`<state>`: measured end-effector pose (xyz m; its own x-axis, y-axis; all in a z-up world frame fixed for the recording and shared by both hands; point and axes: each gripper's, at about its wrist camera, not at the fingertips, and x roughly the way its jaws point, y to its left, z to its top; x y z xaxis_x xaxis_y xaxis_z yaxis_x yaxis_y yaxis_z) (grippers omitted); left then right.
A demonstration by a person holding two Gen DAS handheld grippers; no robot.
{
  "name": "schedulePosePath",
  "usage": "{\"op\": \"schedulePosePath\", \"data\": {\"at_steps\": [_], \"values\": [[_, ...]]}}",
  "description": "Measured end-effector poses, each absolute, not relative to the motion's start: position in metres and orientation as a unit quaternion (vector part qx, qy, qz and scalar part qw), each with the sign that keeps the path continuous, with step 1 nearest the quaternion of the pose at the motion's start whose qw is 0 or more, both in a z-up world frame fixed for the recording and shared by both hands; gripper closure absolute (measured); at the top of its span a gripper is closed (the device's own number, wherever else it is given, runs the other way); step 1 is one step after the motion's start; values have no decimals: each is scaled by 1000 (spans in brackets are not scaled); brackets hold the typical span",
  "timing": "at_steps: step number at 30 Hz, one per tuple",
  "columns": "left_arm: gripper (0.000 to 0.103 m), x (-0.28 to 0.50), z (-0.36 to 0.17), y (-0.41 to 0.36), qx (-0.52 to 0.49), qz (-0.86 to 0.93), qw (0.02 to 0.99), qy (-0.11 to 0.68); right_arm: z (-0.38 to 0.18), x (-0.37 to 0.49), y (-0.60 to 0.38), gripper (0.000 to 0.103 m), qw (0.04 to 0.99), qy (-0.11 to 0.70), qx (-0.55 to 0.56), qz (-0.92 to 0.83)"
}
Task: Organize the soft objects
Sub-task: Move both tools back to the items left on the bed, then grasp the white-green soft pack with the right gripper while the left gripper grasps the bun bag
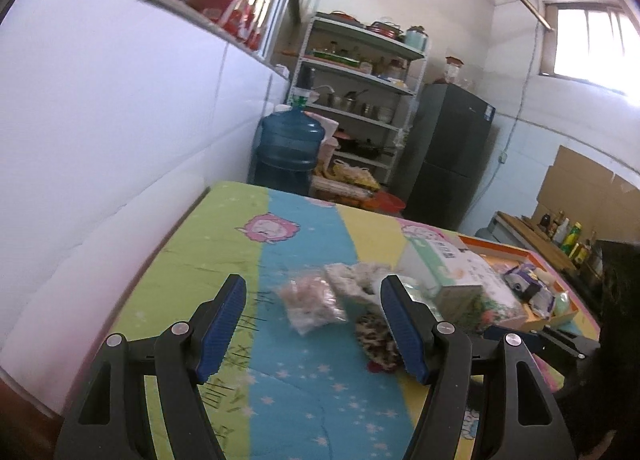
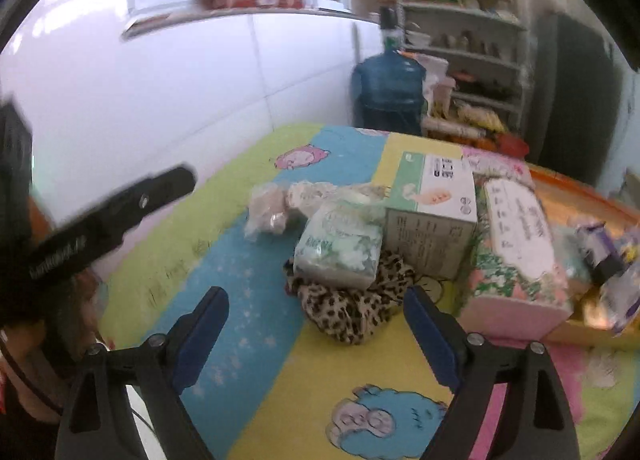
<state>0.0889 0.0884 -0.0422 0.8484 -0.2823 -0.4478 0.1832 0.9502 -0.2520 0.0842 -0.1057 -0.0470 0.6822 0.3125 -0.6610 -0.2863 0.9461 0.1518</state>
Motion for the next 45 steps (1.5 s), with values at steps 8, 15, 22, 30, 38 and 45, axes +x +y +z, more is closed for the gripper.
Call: {"op": "schedulePosePath", "data": {"at_steps": [8,15,22,30,38,45], "values": [[31,108,-50,103,-96,-117,955,255,-50,116,-107,24,911,387,66,130],[31,122,-58,108,-96,-121,952,266,-55,133,-99,24,911,394,64,109],[31,134,-65,102,-89,-131,946,283,-59,145,-94,41,908,404,46,102],[31,149,-76,94,-84,-142,936,312,-62,138,-95,50,911,393,37,117],[31,164,-86,75,-77,-152,925,340,-47,116,-106,51,917,367,51,146],[31,184,-97,61,-61,-140,915,374,-39,109,-113,51,918,355,60,167]]}}
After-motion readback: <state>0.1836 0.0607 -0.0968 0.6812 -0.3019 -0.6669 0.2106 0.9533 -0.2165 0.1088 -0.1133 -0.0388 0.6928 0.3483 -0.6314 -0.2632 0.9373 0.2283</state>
